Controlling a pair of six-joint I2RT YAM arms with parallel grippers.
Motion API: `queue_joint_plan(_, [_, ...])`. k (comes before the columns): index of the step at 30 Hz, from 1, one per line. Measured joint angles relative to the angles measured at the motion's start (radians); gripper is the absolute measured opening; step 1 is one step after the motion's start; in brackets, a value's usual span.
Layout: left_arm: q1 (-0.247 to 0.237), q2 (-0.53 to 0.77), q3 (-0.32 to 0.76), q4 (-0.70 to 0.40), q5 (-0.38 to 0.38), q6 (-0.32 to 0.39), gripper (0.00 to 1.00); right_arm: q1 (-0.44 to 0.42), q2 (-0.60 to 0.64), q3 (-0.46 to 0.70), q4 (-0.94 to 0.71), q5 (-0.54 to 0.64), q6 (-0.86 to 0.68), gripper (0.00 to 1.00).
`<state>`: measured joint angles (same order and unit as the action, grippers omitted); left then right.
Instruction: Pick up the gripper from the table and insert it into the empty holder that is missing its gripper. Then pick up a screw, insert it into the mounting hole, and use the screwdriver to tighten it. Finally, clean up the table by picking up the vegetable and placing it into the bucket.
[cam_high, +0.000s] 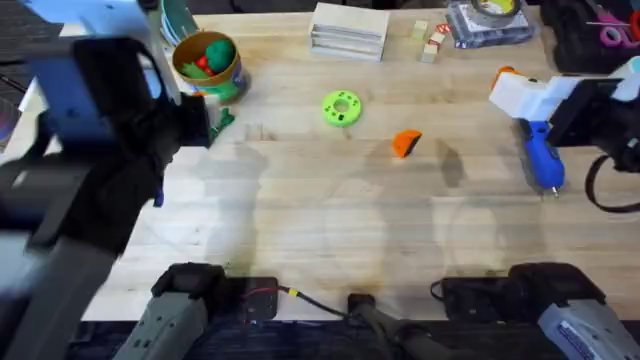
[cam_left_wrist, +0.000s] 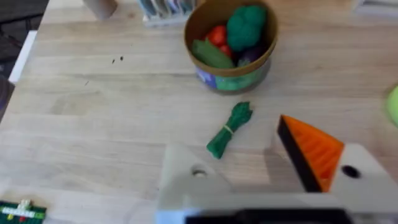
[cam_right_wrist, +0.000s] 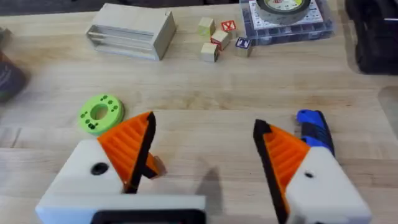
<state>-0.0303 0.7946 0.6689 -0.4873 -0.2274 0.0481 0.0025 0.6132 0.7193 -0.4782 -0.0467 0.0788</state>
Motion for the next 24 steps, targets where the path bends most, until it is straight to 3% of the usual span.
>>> queue_joint_plan(3, [-0.032, -0.100, 0.000, 0.006, 0.029, -0.026, 0.916, 0.000, 0.000, 0.000, 0.000, 0.000, 0.000, 0.992])
queue_joint_plan(4, [-0.040, -0.131, 0.000, 0.009, 0.036, -0.043, 0.971, 0.000, 0.000, 0.000, 0.000, 0.000, 0.000, 0.992])
queue_joint_plan(11, [-0.055, -0.274, 0.002, 0.012, 0.060, -0.121, 0.993, 0.000, 0.000, 0.000, 0.000, 0.000, 0.000, 0.992])
queue_joint_plan(17, [-0.055, -0.283, 0.002, 0.065, 0.116, -0.214, 0.993, 0.000, 0.000, 0.000, -0.001, 0.000, 0.000, 0.991])
queue_joint_plan(24, [-0.055, -0.283, 0.002, 0.064, 0.134, -0.259, 0.993, 0.000, 0.000, 0.000, -0.001, 0.000, 0.000, 0.992])
